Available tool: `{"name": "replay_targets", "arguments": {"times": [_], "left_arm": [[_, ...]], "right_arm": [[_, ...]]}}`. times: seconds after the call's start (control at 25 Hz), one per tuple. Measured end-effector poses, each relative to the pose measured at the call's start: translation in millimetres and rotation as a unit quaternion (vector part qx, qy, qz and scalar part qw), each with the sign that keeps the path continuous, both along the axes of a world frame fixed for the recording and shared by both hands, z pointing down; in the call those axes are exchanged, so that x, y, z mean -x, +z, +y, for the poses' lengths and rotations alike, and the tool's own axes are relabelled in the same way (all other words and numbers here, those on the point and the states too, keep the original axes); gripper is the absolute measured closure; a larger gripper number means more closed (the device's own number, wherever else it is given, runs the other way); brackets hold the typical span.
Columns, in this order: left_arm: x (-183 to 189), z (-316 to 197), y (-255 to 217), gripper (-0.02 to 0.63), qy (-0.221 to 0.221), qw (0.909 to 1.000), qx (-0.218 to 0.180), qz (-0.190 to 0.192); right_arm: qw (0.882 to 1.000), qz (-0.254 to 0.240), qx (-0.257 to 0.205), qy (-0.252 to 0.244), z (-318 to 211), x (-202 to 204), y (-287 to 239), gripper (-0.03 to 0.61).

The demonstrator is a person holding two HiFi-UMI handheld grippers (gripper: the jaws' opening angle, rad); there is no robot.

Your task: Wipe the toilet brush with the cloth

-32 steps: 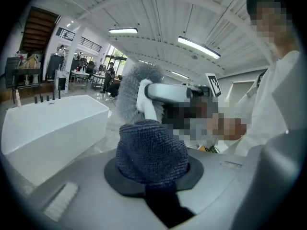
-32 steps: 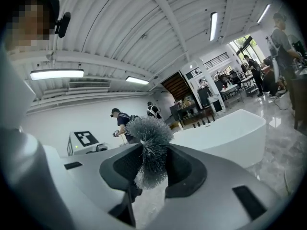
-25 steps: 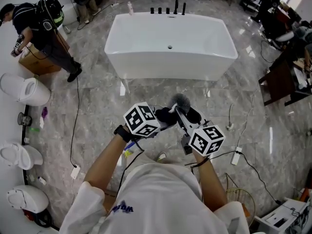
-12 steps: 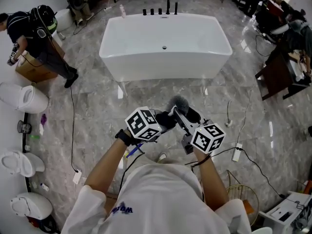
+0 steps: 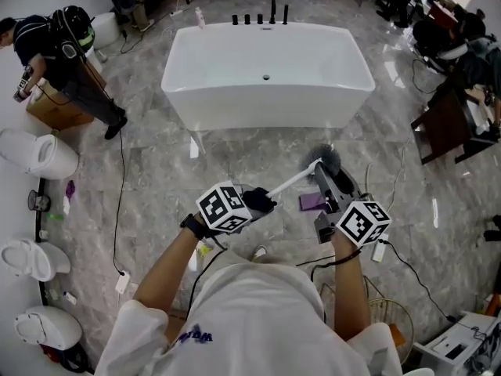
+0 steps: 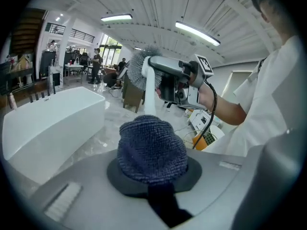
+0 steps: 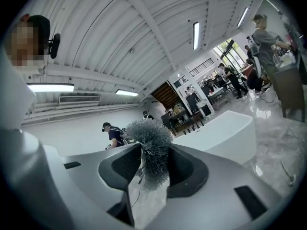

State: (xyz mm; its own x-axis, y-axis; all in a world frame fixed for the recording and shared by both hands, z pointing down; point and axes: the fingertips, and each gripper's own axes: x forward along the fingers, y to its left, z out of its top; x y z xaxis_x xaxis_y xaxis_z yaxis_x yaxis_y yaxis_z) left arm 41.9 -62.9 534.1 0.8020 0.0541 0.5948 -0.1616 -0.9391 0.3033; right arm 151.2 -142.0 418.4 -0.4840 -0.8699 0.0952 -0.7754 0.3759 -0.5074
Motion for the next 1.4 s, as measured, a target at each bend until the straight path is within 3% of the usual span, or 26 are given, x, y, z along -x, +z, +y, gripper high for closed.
{"name": "replay_targets", "arguments": {"times": [0.16,0.4,0.92,1.24,1.4], "left_arm": [[5,-2,-5,0.566,0.011,0.9994,-0.030,-0.013],[12,5,-5,0.563,0.023,0.9997,0.001,0.006],[11,21,-2,0.552,0.027,0.9992,0.025,0.019],[11,20,13,0.572,-0.030,0.9994,0.003,0.020],[28,3,13,0.572,-0.102,0.9946,-0.008,0.022]], "right_arm": [[1.000,-0.004,-0.013,0.016,-1,-5,-9,0.416],[0.999,-0.002,-0.020,0.032,-3,-14,-17,0.416],[0.996,-0.019,-0.024,0.080,-1,-53,-19,0.416],[0.997,0.021,-0.006,0.074,-1,-54,1,0.354],[0.997,0.040,0.004,0.060,10,-50,15,0.337]]}}
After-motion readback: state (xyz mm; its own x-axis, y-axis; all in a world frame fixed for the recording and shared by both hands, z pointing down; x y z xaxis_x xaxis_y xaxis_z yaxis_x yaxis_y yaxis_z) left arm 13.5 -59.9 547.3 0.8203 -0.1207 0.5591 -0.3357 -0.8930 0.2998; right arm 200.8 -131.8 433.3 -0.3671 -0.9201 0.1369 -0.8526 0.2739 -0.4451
